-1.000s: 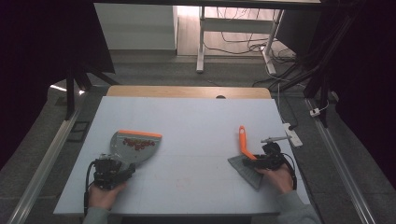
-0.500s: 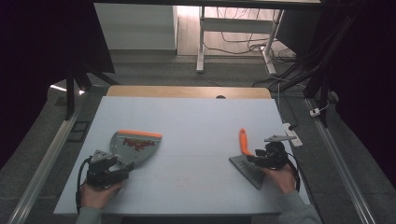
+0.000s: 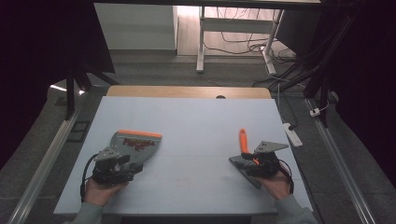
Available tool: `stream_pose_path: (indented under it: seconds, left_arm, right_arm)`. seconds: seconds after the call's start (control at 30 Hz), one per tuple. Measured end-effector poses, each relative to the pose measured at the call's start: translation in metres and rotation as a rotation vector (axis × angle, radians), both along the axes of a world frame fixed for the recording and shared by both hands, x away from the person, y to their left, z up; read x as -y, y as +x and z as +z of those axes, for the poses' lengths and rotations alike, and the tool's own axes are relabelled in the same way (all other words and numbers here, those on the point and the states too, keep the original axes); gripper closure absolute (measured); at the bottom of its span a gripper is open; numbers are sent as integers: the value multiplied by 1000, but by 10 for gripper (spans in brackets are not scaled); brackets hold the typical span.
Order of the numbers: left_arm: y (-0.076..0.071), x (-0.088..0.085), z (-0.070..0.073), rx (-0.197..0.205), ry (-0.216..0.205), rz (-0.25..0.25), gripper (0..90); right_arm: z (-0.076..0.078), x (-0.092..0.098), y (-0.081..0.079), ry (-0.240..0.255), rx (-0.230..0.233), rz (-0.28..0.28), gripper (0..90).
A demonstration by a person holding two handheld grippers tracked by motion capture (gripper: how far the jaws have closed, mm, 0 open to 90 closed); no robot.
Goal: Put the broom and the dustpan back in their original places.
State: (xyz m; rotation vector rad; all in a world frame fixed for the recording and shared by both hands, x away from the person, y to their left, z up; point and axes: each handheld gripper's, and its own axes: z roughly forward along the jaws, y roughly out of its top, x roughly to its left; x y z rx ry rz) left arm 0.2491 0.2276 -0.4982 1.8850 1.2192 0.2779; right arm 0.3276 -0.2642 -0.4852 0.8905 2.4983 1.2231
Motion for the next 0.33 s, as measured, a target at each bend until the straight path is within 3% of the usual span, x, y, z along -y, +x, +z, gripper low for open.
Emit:
stream_pose_path:
  seconds: [0.33]
  left_arm:
    - [3, 5, -1, -14, 1, -38, 316]
  right_arm:
    - [-1, -2, -3, -2, 21, 32, 493]
